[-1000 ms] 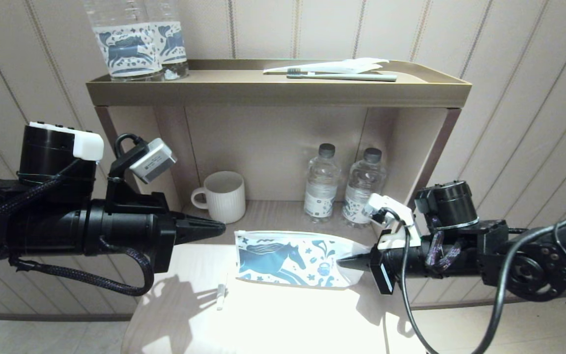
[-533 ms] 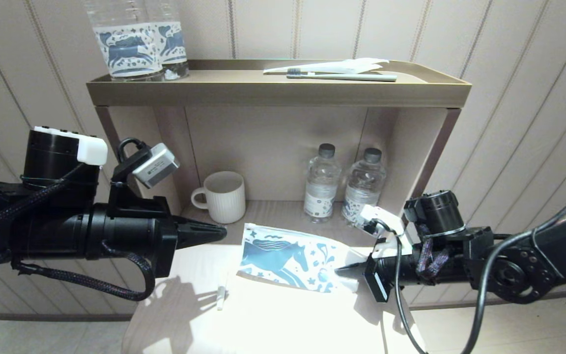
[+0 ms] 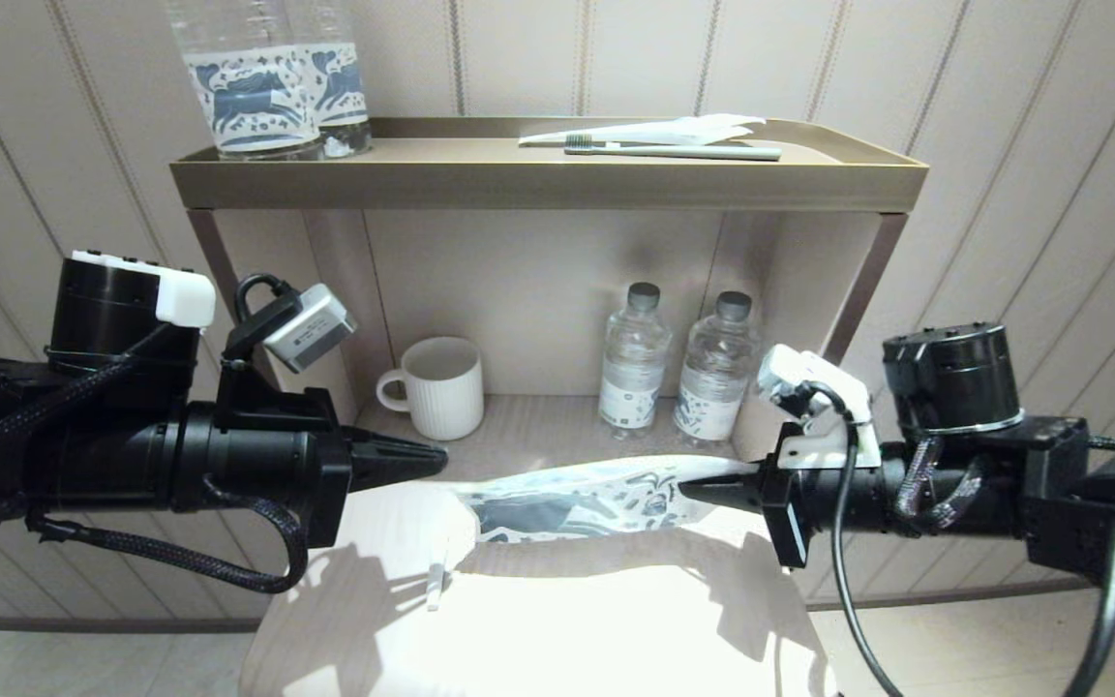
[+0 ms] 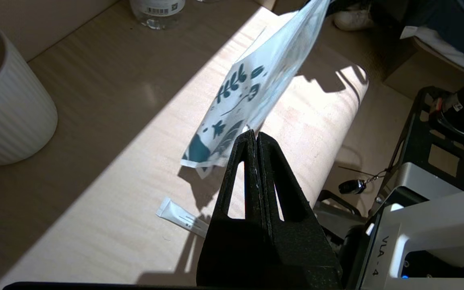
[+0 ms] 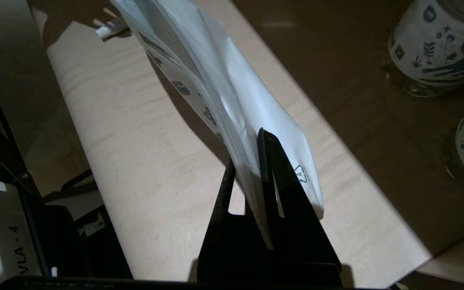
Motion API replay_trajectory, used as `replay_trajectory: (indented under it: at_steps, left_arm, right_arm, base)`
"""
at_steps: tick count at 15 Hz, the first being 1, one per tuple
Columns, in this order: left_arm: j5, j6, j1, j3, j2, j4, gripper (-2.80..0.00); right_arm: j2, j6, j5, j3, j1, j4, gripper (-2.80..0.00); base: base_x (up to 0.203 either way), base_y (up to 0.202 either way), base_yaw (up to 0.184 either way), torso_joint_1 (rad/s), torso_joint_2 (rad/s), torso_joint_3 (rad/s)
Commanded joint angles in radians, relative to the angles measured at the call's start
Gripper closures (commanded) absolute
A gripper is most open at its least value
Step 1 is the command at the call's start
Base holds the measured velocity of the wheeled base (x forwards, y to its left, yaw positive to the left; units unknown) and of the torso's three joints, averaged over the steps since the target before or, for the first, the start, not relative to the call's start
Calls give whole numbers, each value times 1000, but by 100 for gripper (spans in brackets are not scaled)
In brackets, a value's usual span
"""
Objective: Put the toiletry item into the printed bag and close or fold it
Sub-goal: Hand it to the other hand
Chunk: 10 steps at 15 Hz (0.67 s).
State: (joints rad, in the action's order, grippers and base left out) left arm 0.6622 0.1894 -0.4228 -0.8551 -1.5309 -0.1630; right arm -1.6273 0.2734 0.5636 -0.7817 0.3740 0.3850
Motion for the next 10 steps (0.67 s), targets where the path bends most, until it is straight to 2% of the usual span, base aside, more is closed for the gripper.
replay_trajectory:
  at_steps: [1,6,10]
  left_arm:
    - [4,1,1,1,-6,-1,0]
    - [2,4,10,-1,-23,-3,0]
    - [9,10,78,-17,-22,-3,0]
  right_arm:
    - [80,-10,3,-5,-1,-1,0]
    - [115,-22,3,-20,-9,-2,0]
    - [113,-22,4,-31,-24,-3,0]
  base:
    - [0,0,0,0,0,0]
    - [0,0,0,0,0,0]
    - [0,0,0,0,0,0]
